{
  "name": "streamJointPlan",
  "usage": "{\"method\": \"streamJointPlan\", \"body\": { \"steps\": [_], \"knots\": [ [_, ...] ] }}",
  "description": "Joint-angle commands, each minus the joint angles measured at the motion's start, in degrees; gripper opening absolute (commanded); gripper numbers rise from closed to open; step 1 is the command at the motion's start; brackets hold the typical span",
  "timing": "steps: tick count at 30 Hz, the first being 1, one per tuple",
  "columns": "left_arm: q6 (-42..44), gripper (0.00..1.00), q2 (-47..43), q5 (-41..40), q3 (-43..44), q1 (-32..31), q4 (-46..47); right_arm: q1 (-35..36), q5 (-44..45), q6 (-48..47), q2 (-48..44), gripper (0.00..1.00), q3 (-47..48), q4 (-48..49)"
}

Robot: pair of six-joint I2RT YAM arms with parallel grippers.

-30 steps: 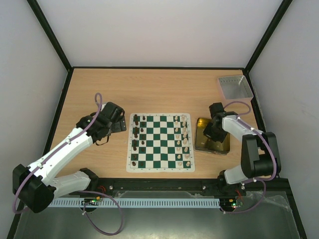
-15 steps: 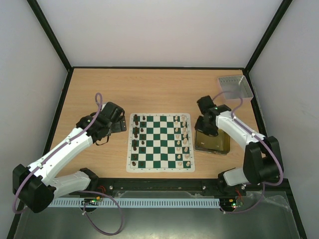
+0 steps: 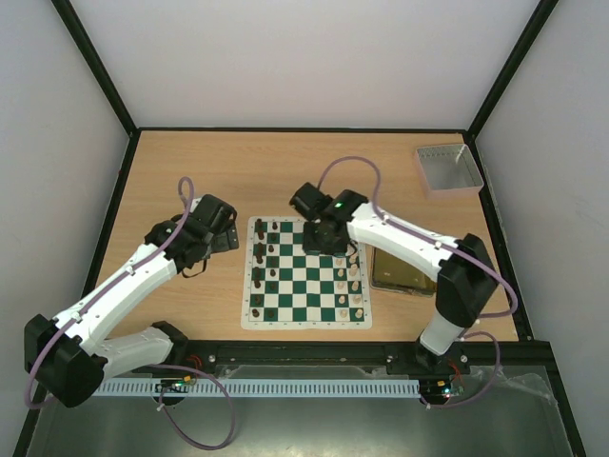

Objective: Set up the chess pieces on the board
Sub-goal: Place the chess piece on the chessboard.

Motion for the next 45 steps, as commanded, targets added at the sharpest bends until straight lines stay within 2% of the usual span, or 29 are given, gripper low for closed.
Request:
{"method": "streamJointPlan", "body": {
  "steps": [1,6,10,13,18,26,36,45],
  "knots": [
    [-3.70,0.99,-0.43,-5.11,0.43,0.43,-2.53,6.60,1.84,4.73,3.92,0.02,6.38,-4.22],
    [-7.72,0.99,-3.33,-9.98,1.03,-0.98,-5.33,14.64,0.95,9.33,12.70,0.02,13.50,-5.36],
    [-14.35,0.99,-5.54,-17.08,2.71,-3.27,-10.68,18.84,-0.57,11.67,18.86,0.02,18.56,-5.90],
    [-20.79,0.99,-7.40,-23.45,3.83,-3.87,-15.67,19.19,-1.64,13.81,20.37,0.02,19.05,-4.91],
    [-27.51,0.99,-10.98,-28.42,4.76,-5.60,-20.85,19.26,-3.12,16.94,21.03,0.02,18.01,-3.28],
    [-28.45,0.99,-14.16,-29.40,4.58,-7.53,-21.31,19.27,-5.44,18.52,22.23,0.02,16.95,-2.56],
    [-26.83,0.99,-15.40,-28.85,4.03,-8.71,-19.79,19.27,-6.35,15.73,24.21,0.02,16.20,-5.72],
    [-26.03,0.99,-15.65,-28.63,3.83,-8.71,-18.97,19.12,-6.78,14.86,25.35,0.02,15.14,-4.30]
  ]
}}
